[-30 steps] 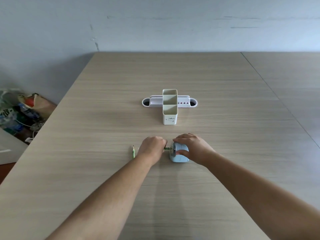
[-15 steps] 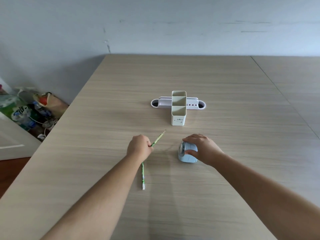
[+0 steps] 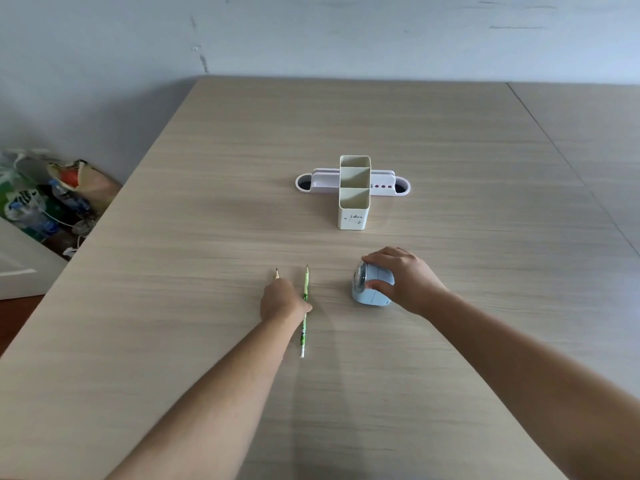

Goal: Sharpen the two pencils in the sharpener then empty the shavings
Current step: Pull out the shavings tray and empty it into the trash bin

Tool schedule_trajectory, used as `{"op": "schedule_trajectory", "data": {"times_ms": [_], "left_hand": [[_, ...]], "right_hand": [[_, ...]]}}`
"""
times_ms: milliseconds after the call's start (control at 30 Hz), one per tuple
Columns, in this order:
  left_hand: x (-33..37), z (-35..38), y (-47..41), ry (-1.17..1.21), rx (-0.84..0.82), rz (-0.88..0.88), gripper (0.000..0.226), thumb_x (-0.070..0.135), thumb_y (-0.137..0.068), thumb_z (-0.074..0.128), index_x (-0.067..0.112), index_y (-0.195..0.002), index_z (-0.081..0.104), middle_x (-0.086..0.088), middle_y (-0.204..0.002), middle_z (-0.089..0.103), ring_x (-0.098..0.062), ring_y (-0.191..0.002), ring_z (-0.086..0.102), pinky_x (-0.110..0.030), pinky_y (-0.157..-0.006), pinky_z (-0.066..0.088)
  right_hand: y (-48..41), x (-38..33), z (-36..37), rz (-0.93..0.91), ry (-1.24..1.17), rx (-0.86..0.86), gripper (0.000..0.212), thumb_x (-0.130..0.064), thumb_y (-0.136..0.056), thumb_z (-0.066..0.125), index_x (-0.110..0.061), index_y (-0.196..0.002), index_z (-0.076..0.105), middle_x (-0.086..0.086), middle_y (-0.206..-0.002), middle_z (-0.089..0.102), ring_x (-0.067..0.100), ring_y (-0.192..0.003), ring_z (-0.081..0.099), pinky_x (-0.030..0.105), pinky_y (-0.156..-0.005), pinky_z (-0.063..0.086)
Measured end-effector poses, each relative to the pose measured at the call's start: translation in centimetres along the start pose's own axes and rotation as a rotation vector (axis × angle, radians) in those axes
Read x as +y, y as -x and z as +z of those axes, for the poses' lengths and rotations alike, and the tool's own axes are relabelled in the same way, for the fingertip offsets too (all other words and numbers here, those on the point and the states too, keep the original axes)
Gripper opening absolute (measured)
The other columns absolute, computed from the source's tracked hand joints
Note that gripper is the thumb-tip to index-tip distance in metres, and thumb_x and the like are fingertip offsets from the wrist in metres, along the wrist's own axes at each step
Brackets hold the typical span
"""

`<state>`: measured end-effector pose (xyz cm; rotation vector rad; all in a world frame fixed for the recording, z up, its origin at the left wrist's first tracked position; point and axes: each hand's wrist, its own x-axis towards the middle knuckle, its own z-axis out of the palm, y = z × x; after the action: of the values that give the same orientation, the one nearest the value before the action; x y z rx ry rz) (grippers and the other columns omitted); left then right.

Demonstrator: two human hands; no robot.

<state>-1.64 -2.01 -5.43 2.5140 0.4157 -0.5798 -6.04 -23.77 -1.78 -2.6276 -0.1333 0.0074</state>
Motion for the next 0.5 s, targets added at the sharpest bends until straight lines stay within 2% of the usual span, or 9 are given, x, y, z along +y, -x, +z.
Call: {"op": "schedule_trajectory", "data": {"times_ms": [267, 400, 500], "left_hand": [[0.1, 0.0, 0.0, -0.039, 0.028, 0.036, 0.034, 0.033, -0.065, 0.085, 0.009, -0.088, 0.074, -0.007, -0.091, 0.076, -0.024, -0.088, 0.072, -0.029, -0.071, 0.057], [0.9, -2.4, 0.6, -0.034, 0.135, 0.162, 0.008, 0.025, -0.080, 0.073, 0.018, -0.085, 0.075, -0.005, -0.093, 0.074, -0.029, -0.090, 0.069, -0.028, -0.070, 0.049], [1.8, -4.2, 1.0, 0.002, 0.210, 0.285, 0.007, 0.021, -0.084, 0.064, 0.023, -0.084, 0.071, 0.001, -0.090, 0.074, -0.026, -0.089, 0.068, -0.027, -0.070, 0.048]], "right_hand": [[0.0, 0.1, 0.1, -0.010, -0.014, 0.017, 0.044, -0.031, -0.080, 0.070, -0.020, -0.121, 0.060, 0.002, -0.117, 0.064, 0.023, -0.112, 0.054, 0.033, -0.094, 0.042], [0.1, -0.1, 0.2, 0.014, -0.030, 0.000, 0.045, -0.031, -0.080, 0.069, -0.020, -0.123, 0.059, 0.002, -0.120, 0.063, 0.023, -0.115, 0.053, 0.033, -0.099, 0.040], [0.1, -0.3, -0.6, 0.038, -0.066, -0.044, 0.047, -0.032, -0.083, 0.066, -0.019, -0.127, 0.054, 0.002, -0.129, 0.058, 0.021, -0.123, 0.048, 0.031, -0.105, 0.035]]}}
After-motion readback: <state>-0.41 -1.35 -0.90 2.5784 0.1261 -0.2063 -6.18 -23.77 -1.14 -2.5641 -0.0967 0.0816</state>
